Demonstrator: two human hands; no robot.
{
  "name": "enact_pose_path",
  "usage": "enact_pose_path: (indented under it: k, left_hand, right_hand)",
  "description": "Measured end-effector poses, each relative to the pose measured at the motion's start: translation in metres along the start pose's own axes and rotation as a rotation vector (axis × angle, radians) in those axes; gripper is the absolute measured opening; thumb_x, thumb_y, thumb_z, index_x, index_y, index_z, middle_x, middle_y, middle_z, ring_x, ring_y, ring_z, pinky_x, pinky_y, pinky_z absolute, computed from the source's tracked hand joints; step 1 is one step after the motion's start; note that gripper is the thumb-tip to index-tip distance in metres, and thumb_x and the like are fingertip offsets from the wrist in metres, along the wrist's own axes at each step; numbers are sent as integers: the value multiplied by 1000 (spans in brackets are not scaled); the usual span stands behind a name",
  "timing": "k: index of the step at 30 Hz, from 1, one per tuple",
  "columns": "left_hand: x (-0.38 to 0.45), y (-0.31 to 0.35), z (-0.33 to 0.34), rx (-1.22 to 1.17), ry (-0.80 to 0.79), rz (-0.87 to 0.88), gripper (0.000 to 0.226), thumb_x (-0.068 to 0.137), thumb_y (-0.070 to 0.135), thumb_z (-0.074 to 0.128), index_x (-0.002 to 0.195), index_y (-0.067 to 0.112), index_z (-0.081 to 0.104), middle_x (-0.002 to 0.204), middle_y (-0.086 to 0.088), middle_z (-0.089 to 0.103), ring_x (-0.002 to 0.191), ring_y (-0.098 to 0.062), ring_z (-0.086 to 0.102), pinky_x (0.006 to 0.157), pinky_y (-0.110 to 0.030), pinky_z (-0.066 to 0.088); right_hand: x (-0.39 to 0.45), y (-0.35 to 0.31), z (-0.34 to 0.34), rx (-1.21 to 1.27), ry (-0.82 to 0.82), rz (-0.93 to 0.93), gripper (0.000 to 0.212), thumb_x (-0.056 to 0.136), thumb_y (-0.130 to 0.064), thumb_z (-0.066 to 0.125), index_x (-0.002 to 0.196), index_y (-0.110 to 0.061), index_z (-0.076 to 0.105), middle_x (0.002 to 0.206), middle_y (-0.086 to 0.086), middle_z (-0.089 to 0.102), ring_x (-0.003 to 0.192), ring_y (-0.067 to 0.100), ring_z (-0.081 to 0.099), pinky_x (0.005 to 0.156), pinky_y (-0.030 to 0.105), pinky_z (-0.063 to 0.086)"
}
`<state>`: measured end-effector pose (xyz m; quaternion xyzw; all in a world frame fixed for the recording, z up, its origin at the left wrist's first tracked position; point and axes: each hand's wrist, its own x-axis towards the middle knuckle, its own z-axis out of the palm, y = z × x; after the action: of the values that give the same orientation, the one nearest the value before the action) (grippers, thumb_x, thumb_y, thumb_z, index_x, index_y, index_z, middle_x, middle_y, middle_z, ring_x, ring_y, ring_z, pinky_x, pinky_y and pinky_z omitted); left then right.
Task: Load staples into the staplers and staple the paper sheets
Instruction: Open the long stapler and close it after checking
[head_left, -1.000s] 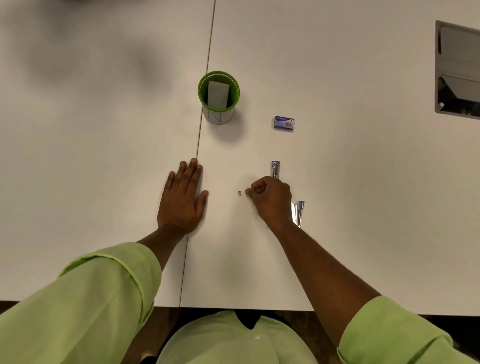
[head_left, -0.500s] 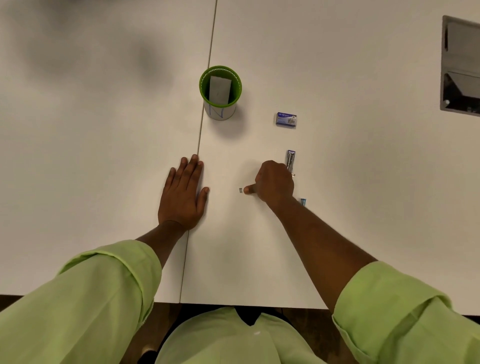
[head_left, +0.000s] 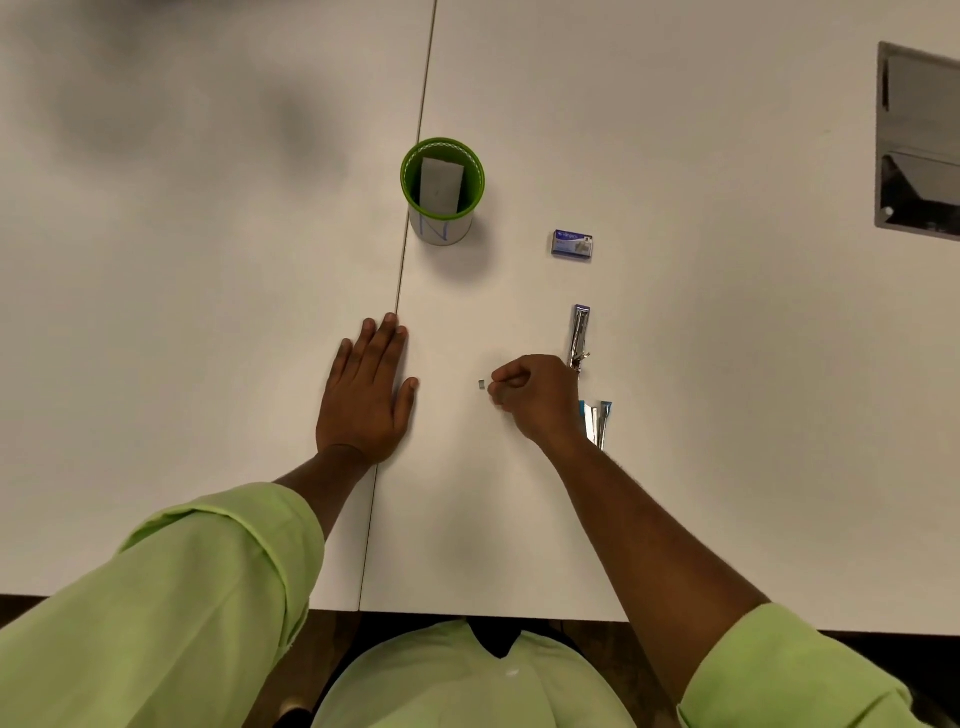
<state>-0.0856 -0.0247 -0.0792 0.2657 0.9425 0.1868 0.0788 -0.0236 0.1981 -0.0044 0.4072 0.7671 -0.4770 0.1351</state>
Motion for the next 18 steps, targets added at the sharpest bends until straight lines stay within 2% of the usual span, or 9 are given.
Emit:
enact_pose_path:
  k: [4, 7, 10, 13, 18]
  left_hand:
    - [0, -1, 0, 6, 0, 2, 65, 102, 41, 36, 161, 19, 19, 170, 2, 12, 157, -19, 6, 127, -43, 12]
    - [-1, -1, 0, 2, 3, 0, 65, 102, 41, 36, 161, 19, 19, 170, 2, 12, 157, -19, 7, 127, -43, 13]
    - [0, -1, 0, 8, -4, -1, 65, 103, 41, 35, 161, 19, 18, 170, 3, 11, 157, -18, 6, 127, -43, 12]
    - [0, -1, 0, 5, -7, -5, 64, 103, 42, 35, 161, 19, 18, 170, 3, 11, 157, -18, 6, 127, -43, 12]
    - [0, 0, -1, 4, -9, -9, 65, 103, 41, 36, 161, 18, 19, 170, 2, 12, 157, -18, 6, 127, -43, 12]
  right_hand:
    - [-1, -8, 6, -119, 46, -77, 9, 74, -16, 86, 79, -16, 78, 74, 0, 76, 72, 15, 73, 74, 33, 59]
    - [1, -13, 10, -183, 55, -74, 10, 74, -18, 85, 82, -18, 79, 78, -1, 76, 77, 15, 72, 73, 28, 56]
    - [2, -17, 16, -304, 42, -104, 13, 78, -17, 80, 90, -17, 79, 89, 0, 77, 89, 17, 70, 77, 26, 53]
    - [0, -20, 21, -468, 47, -181, 15, 84, -15, 70, 95, -18, 78, 97, 2, 76, 98, 22, 68, 83, 30, 54]
    - [-3, -16, 29, -624, 65, -264, 20, 89, -13, 58, 96, -20, 76, 99, 1, 74, 96, 21, 66, 76, 25, 44]
